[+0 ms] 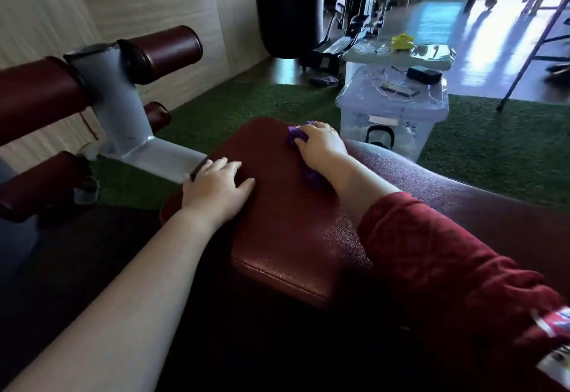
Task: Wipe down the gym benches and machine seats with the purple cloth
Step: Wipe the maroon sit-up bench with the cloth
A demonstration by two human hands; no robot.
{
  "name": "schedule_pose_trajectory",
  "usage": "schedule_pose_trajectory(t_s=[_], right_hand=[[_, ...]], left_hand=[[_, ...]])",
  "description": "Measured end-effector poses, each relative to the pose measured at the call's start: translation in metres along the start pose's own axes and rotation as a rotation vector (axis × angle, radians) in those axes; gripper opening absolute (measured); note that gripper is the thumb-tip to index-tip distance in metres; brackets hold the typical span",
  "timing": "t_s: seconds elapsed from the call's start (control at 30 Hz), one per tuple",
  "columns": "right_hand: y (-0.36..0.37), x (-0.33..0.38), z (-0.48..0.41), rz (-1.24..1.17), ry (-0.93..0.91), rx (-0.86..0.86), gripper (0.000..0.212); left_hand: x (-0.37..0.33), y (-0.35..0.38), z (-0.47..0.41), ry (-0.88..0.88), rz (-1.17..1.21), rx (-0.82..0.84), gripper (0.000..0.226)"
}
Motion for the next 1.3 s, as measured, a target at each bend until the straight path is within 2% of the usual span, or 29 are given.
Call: schedule_pose_trajectory(t_s=[0.23, 0.4, 0.57, 0.67, 0.8, 1.03, 1.17, 1.3], right_hand=[[-0.079, -0.097, 0.061, 0.017, 0.171, -0.058, 0.041], [-0.142, -0.179, 0.128, 0.005, 0.339, -0.107, 0.035], [-0.197, -0.254, 0.197, 0.033, 0.474, -0.183, 0.037], [-0.211, -0.276, 0.212, 0.034, 0.538, -0.221, 0.038], [-0.208, -0.261, 0.209, 0.072, 0.499, -0.224, 0.039], [-0.185, -0.177, 0.259, -0.061, 0.062, 0.03, 0.038], [-0.209, -0.208, 0.291, -0.061, 0.148, -0.026, 0.039], [-0.257, -0.291, 0.294, 0.057, 0.367, -0.155, 0.039]], left_hand=[[-0.026, -0.002, 0.012, -0.029, -0.005, 0.039, 0.059], [-0.108, -0.007, 0.05, 0.212, 0.105, -0.037, 0.054], [-0.189, -0.004, 0.076, 0.378, 0.146, 0.025, 0.058], [-0.22, 0.003, 0.083, 0.422, 0.106, 0.086, 0.058], [-0.231, 0.01, 0.086, 0.394, 0.051, 0.084, 0.055], [-0.246, 0.008, 0.091, 0.4, 0.061, 0.056, 0.053], [-0.294, 0.007, 0.105, 0.536, 0.087, 0.008, 0.051], [-0.347, 0.011, 0.125, 0.672, 0.09, 0.025, 0.052]])
Point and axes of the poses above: each hand's wrist, its own z-axis away from the middle knuckle, its own y-axis out of the palm, x = y × z, the point moved 5 cm from there along -z, towards the middle knuckle, and after that the axes turned 10 degrees about -z, right-handed, at the moved point
